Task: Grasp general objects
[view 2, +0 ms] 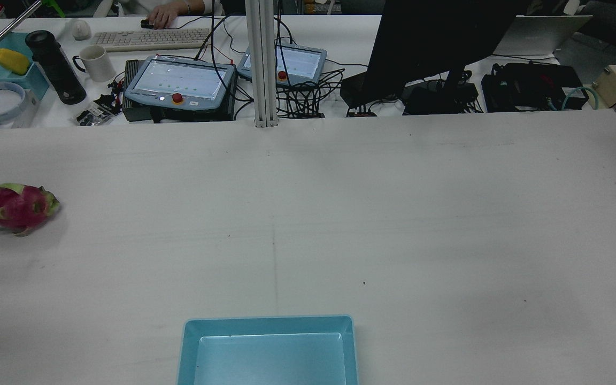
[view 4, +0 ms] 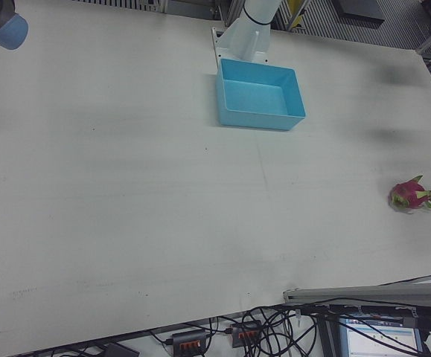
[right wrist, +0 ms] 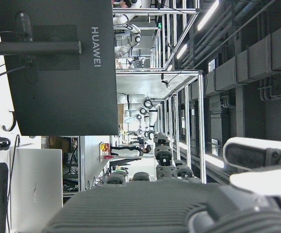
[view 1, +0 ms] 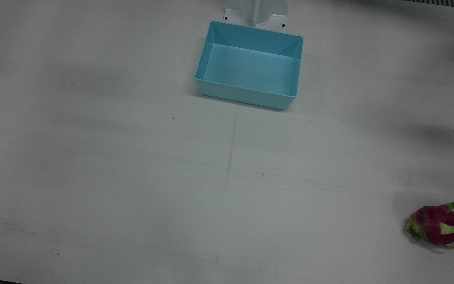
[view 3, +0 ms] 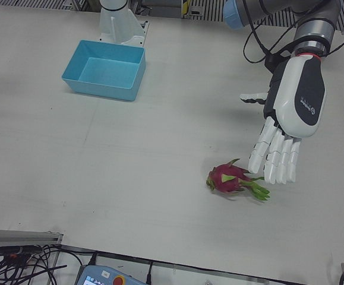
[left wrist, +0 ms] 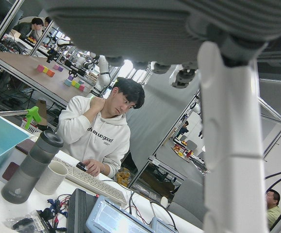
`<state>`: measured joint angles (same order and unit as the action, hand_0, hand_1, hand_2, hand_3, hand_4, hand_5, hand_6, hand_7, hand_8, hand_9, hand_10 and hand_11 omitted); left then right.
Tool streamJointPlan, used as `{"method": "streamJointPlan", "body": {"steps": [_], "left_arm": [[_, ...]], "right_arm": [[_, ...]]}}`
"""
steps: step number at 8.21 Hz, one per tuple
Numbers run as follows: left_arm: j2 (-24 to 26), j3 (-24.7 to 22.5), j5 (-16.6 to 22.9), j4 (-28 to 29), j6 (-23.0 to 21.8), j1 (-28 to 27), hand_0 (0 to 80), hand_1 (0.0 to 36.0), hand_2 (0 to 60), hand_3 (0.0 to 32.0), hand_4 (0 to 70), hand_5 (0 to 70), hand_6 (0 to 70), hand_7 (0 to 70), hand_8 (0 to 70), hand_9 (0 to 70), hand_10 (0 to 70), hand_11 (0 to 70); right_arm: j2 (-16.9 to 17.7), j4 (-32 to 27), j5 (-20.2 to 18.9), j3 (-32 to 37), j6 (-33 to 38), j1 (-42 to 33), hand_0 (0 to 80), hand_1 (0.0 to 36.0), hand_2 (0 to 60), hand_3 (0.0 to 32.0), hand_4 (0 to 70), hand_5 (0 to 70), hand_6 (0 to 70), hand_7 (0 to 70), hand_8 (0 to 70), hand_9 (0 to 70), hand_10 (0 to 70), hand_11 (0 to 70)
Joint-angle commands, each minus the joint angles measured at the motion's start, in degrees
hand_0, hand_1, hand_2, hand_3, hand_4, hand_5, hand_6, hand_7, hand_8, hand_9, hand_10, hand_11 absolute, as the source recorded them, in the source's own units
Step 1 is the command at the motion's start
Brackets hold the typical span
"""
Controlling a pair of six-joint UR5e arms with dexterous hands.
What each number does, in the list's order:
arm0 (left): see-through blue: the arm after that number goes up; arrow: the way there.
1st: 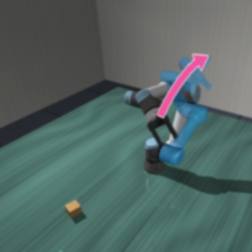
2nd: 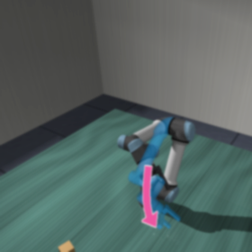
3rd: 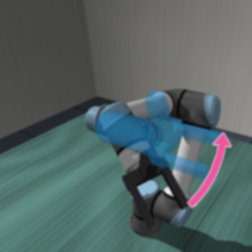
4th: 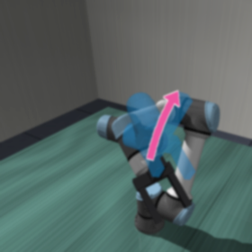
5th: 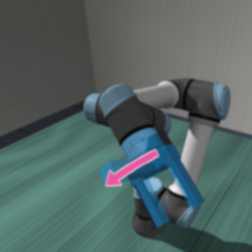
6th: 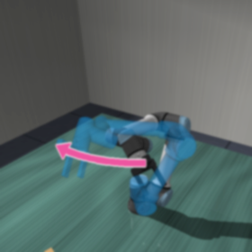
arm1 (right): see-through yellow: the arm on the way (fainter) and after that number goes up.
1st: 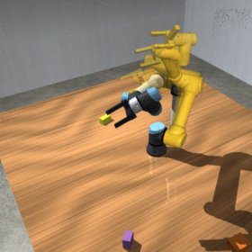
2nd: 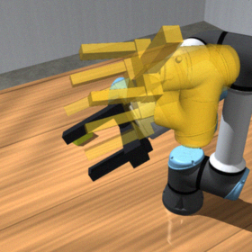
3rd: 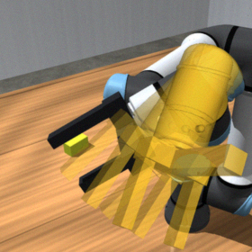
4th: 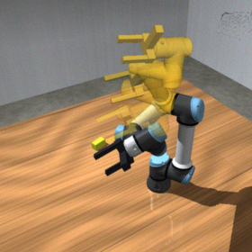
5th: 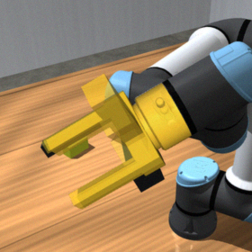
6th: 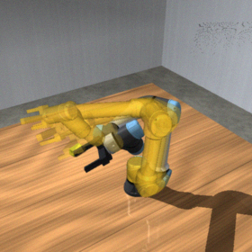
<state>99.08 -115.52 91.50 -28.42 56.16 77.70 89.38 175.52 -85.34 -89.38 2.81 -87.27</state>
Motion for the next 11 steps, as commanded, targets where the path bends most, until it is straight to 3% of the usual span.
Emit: {"method": "streamJointPlan", "body": {"steps": [1, 3, 5, 7, 11], "left_arm": [[-0.03, -1.11, 0.86, -1.11, 0.88, 0.09, 80.0, 35.6, 0.5, 0.0, 1.6, 0.0, 0.0, 0.9, 0.0, 0.0, 0.0, 2.2], [0.06, -1.11, 0.87, -1.55, 0.79, 0.0, 80.0, 33.7, 0.7, 0.0, 2.3, 0.0, 0.0, 1.4, 0.0, 0.0, 0.0, 1.8], [-0.64, 1.07, 0.96, 2.29, -0.08, 0.09, 61.8, 25.6, 0.6, 0.0, 2.7, 0.0, 0.0, 1.3, 0.0, 0.0, 0.0, 1.4], [-0.74, 2.32, 0.26, 5.65, -6.83, 0.09, 64.0, 27.2, 2.0, 0.0, 3.9, 0.0, 0.0, 2.0, 0.0, 0.0, 0.0, 1.9], [-1.87, 6.19, -0.01, 12.33, -13.17, 1.49, 71.0, 28.6, 0.2, 0.0, 4.8, 0.0, 0.0, 2.4, 0.0, 0.0, 0.0, 2.7]], "right_arm": [[0.0, 0.0, 0.0, 0.0, 0.0, 0.0, 0.0, 0.0, 0.0, 0.0, 0.0, 0.0, 0.0, 0.0, 0.0, 0.0, 0.0, 0.0], [0.0, 0.0, 0.0, 0.0, 0.0, 0.0, 0.0, 0.0, 0.0, 0.0, 0.0, 0.0, 0.0, 0.0, 0.0, 0.0, 0.0, 0.0], [0.0, 0.0, 0.0, 0.0, 0.09, 0.0, 0.0, 0.0, 0.0, 0.0, 0.0, 0.0, 0.0, 0.0, 0.0, 0.0, 0.0, 0.0], [0.0, 0.0, 0.0, 0.0, 0.0, 0.0, 0.0, 0.0, 0.0, 0.0, 0.0, 0.0, 0.0, 0.0, 0.0, 0.0, 0.0, 0.0], [0.0, 0.0, 0.0, 0.0, 0.0, 0.0, 0.0, 0.0, 0.0, 0.0, 0.0, 0.0, 0.0, 0.0, 0.0, 0.0, 0.0, 0.0]]}}
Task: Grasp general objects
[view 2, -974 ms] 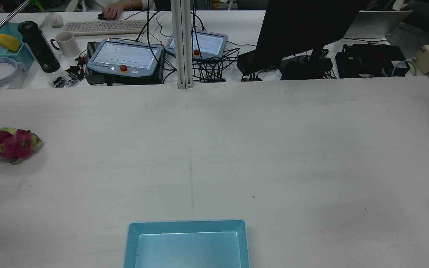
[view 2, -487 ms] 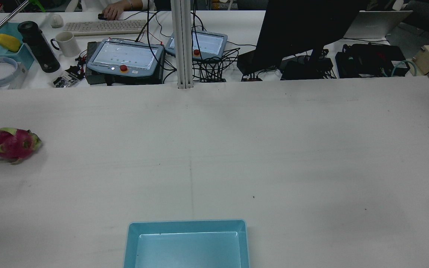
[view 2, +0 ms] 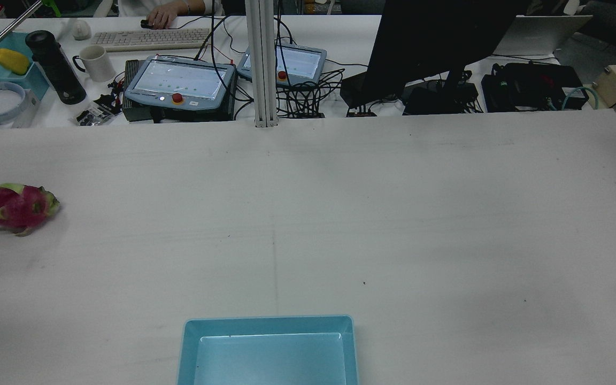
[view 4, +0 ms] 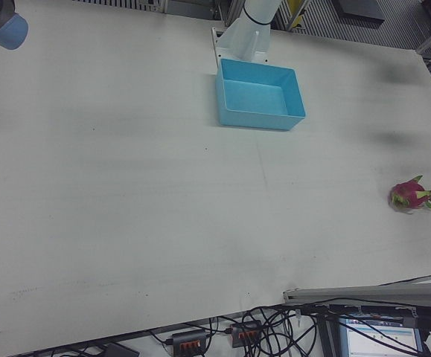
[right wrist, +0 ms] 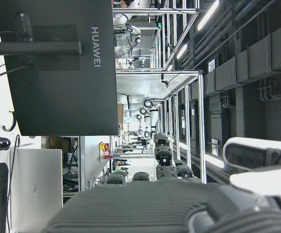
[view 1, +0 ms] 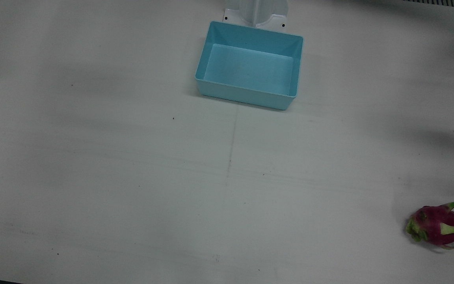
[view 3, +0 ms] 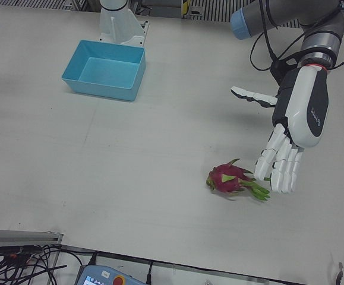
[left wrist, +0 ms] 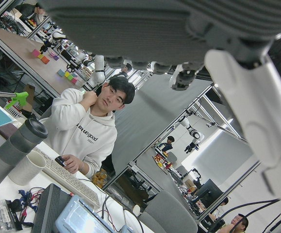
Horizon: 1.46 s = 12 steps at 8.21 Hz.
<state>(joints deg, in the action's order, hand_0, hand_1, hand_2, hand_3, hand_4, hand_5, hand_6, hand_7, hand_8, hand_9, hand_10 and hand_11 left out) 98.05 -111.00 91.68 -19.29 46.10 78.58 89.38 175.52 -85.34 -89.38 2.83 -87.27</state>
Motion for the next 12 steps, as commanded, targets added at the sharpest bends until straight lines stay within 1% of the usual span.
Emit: {"method": "streamJointPlan", "body": {"steps": [1, 2, 3, 4, 5, 6, 7, 8, 9, 10, 11, 12], "left_arm": [[-0.84, 1.4, -0.19, 3.21, -3.12, 0.52, 72.2, 28.8, 0.0, 0.0, 5.1, 0.0, 0.0, 2.5, 0.0, 0.0, 0.0, 2.5], [-0.49, 0.1, -0.02, 2.43, -2.25, 0.52, 73.2, 29.5, 1.6, 0.0, 5.0, 0.0, 0.0, 3.0, 0.0, 0.0, 0.0, 2.5], [-0.49, -3.49, 0.07, -1.23, 2.02, 0.35, 78.8, 31.1, 3.0, 0.0, 5.3, 0.0, 0.0, 3.4, 0.0, 0.0, 0.0, 2.9], [0.82, -5.87, 0.6, -5.88, 9.37, -0.18, 78.4, 31.1, 3.6, 0.0, 5.8, 0.0, 0.0, 3.4, 0.0, 0.0, 0.0, 2.8], [2.31, -6.16, 1.65, -9.24, 14.15, -1.05, 76.2, 30.8, 4.4, 0.0, 5.5, 0.0, 0.0, 3.3, 0.0, 0.0, 0.0, 2.4], [4.15, -6.16, 1.66, -12.84, 20.02, -4.02, 74.7, 30.8, 5.3, 0.0, 4.8, 0.0, 0.0, 3.5, 0.0, 0.0, 0.0, 2.2], [5.56, -6.07, 0.79, -15.4, 24.35, -8.31, 69.8, 29.9, 5.3, 0.0, 3.5, 0.0, 0.0, 3.3, 0.0, 0.0, 0.0, 1.9], [5.66, -5.9, -2.01, -15.6, 25.35, -10.18, 72.6, 30.8, 5.6, 0.0, 2.8, 0.0, 0.0, 3.5, 0.0, 0.0, 0.0, 1.9], [5.75, -3.81, -5.25, -16.29, 25.36, -13.33, 66.1, 29.9, 7.2, 0.8, 1.5, 0.0, 0.0, 3.3, 0.0, 0.0, 0.0, 2.1], [6.88, -0.91, -5.9, -16.13, 25.36, -15.28, 63.8, 29.5, 7.6, 3.0, 0.0, 0.0, 0.0, 2.7, 0.0, 0.0, 0.0, 1.4], [7.85, 1.29, -6.86, -16.91, 25.36, -18.52, 66.4, 30.8, 8.6, 2.8, 0.0, 0.0, 0.0, 2.8, 0.0, 0.0, 0.0, 0.9], [8.91, 3.4, -9.74, -17.79, 25.44, -20.64, 70.4, 32.8, 10.8, 3.8, 0.0, 0.0, 0.0, 2.4, 0.0, 0.0, 0.0, 0.5]], "right_arm": [[0.0, 0.0, 0.0, 0.0, -0.02, 0.0, 0.0, 0.0, 0.0, 0.0, 0.0, 0.0, 0.0, 0.0, 0.0, 0.0, 0.0, 0.0], [0.0, 0.0, 0.0, 0.0, 0.07, 0.0, 0.0, 0.0, 0.0, 0.0, 0.0, 0.0, 0.0, 0.0, 0.0, 0.0, 0.0, 0.0], [0.0, 0.0, 0.0, 0.0, -0.02, 0.0, 0.0, 0.0, 0.0, 0.0, 0.0, 0.0, 0.0, 0.0, 0.0, 0.0, 0.0, 0.0], [0.0, 0.0, 0.0, 0.0, -0.02, 0.0, 0.0, 0.0, 0.0, 0.0, 0.0, 0.0, 0.0, 0.0, 0.0, 0.0, 0.0, 0.0], [0.0, 0.0, 0.0, 0.0, -0.02, 0.0, 0.0, 0.0, 0.0, 0.0, 0.0, 0.0, 0.0, 0.0, 0.0, 0.0, 0.0, 0.0], [0.0, 0.0, 0.0, 0.0, -0.02, 0.0, 0.0, 0.0, 0.0, 0.0, 0.0, 0.0, 0.0, 0.0, 0.0, 0.0, 0.0, 0.0], [0.0, 0.0, 0.0, 0.0, 0.07, 0.0, 0.0, 0.0, 0.0, 0.0, 0.0, 0.0, 0.0, 0.0, 0.0, 0.0, 0.0, 0.0], [0.0, 0.0, 0.0, 0.0, 0.07, 0.0, 0.0, 0.0, 0.0, 0.0, 0.0, 0.0, 0.0, 0.0, 0.0, 0.0, 0.0, 0.0], [0.0, 0.0, 0.0, 0.0, 0.07, 0.0, 0.0, 0.0, 0.0, 0.0, 0.0, 0.0, 0.0, 0.0, 0.0, 0.0, 0.0, 0.0], [0.0, 0.0, 0.0, 0.0, 0.07, 0.0, 0.0, 0.0, 0.0, 0.0, 0.0, 0.0, 0.0, 0.0, 0.0, 0.0, 0.0, 0.0], [0.0, 0.0, 0.0, 0.0, 0.07, 0.0, 0.0, 0.0, 0.0, 0.0, 0.0, 0.0, 0.0, 0.0, 0.0, 0.0, 0.0, 0.0], [0.0, 0.0, 0.0, 0.0, 0.07, 0.0, 0.0, 0.0, 0.0, 0.0, 0.0, 0.0, 0.0, 0.0, 0.0, 0.0, 0.0, 0.0]]}}
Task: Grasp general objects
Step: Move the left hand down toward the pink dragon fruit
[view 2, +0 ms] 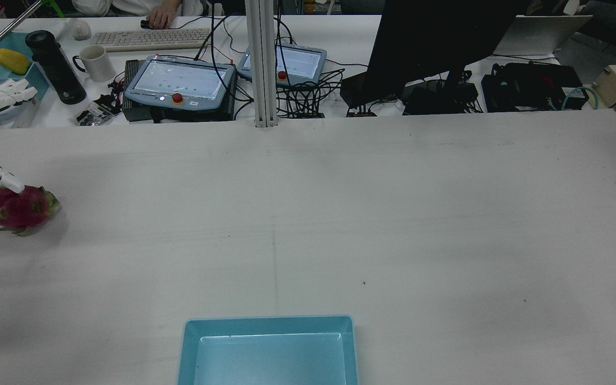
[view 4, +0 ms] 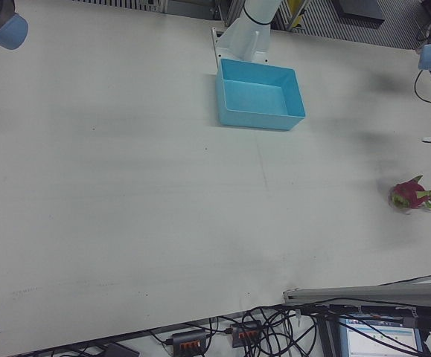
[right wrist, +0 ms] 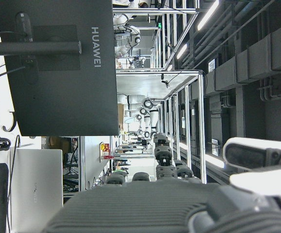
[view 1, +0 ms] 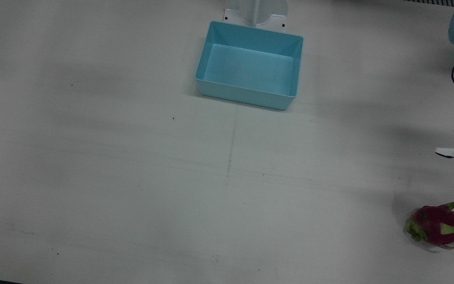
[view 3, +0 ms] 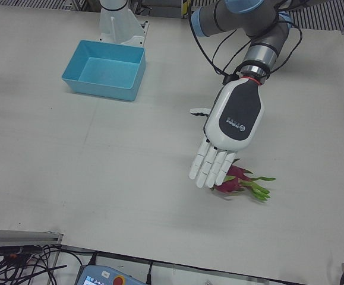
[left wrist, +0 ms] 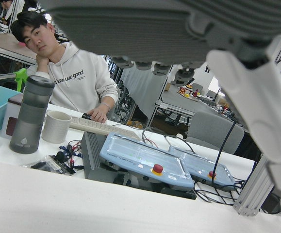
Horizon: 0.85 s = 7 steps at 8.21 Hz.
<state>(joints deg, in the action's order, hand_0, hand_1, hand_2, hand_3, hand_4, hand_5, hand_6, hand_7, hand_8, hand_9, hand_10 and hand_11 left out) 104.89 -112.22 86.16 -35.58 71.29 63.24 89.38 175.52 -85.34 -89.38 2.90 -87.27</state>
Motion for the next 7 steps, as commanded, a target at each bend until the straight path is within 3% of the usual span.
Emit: {"method": "streamJointPlan", "body": {"steps": [1, 3, 5, 7], "left_arm": [[2.07, 5.08, -6.5, -2.72, 0.26, -7.06, 68.1, 32.5, 11.6, 4.0, 0.0, 0.0, 0.0, 2.6, 0.0, 0.0, 0.0, 0.2], [2.07, 5.7, -11.16, -6.76, 0.7, -11.8, 62.5, 30.5, 12.1, 4.4, 0.0, 0.0, 0.0, 2.6, 0.0, 0.0, 0.0, 0.0], [2.33, 8.07, -14.25, -10.1, 0.78, -12.52, 64.3, 31.9, 12.5, 4.6, 0.0, 0.0, 0.0, 2.8, 0.0, 0.0, 0.0, 0.0], [2.34, 8.94, -17.76, -12.31, 0.7, -12.53, 61.7, 30.7, 13.3, 5.0, 0.0, 0.0, 0.0, 2.3, 0.0, 0.0, 0.0, 0.0]], "right_arm": [[0.0, 0.0, 0.0, 0.0, 0.0, 0.0, 0.0, 0.0, 0.0, 0.0, 0.0, 0.0, 0.0, 0.0, 0.0, 0.0, 0.0, 0.0], [0.0, 0.0, 0.0, 0.0, 0.0, 0.0, 0.0, 0.0, 0.0, 0.0, 0.0, 0.0, 0.0, 0.0, 0.0, 0.0, 0.0, 0.0], [0.0, 0.0, 0.0, 0.0, 0.0, 0.0, 0.0, 0.0, 0.0, 0.0, 0.0, 0.0, 0.0, 0.0, 0.0, 0.0, 0.0, 0.0], [0.0, 0.0, 0.0, 0.0, 0.0, 0.0, 0.0, 0.0, 0.0, 0.0, 0.0, 0.0, 0.0, 0.0, 0.0, 0.0, 0.0, 0.0]]}}
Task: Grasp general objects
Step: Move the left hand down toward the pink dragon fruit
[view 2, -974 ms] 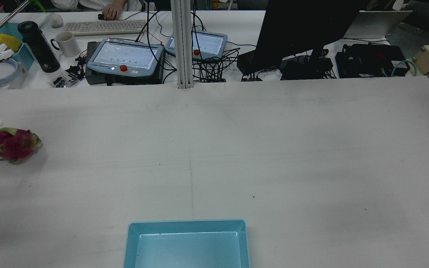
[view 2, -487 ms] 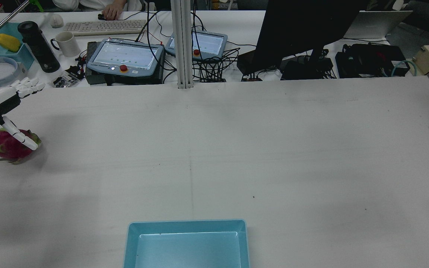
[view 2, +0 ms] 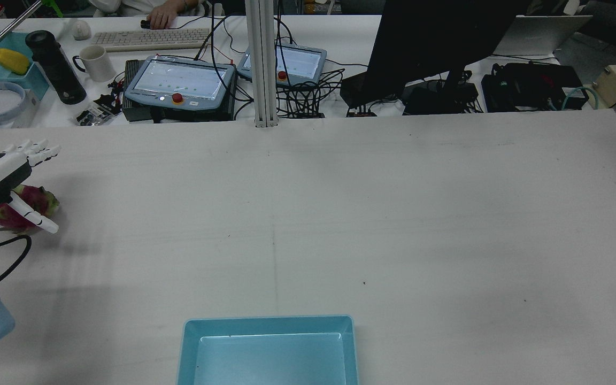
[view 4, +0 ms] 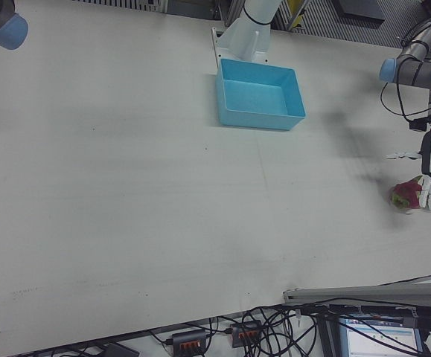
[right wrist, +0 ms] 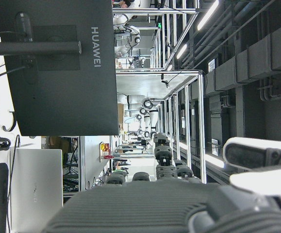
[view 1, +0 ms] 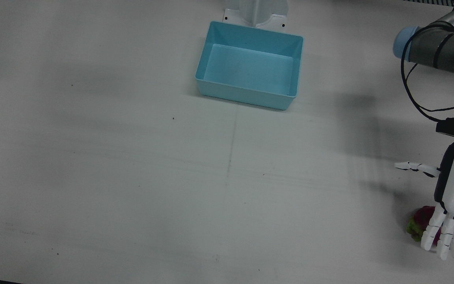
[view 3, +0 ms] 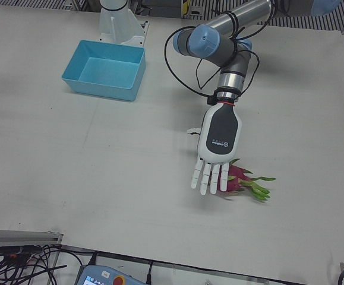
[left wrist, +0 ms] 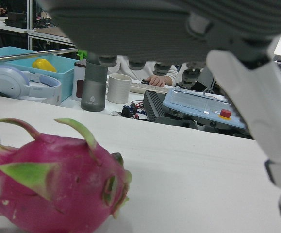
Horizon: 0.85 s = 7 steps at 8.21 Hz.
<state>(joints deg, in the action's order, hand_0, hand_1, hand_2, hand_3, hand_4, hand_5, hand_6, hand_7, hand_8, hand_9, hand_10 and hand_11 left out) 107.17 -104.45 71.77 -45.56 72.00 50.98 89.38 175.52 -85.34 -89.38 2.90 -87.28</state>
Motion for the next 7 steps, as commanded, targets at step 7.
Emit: {"method": "streamJointPlan", "body": {"steps": [7], "left_arm": [[5.68, 13.65, -5.67, -3.31, 0.07, -0.27, 60.1, 28.6, 10.1, 4.6, 0.0, 0.0, 0.0, 2.6, 0.0, 0.0, 0.0, 0.0]], "right_arm": [[0.0, 0.0, 0.0, 0.0, 0.0, 0.0, 0.0, 0.0, 0.0, 0.0, 0.0, 0.0, 0.0, 0.0, 0.0, 0.0, 0.0, 0.0]]}}
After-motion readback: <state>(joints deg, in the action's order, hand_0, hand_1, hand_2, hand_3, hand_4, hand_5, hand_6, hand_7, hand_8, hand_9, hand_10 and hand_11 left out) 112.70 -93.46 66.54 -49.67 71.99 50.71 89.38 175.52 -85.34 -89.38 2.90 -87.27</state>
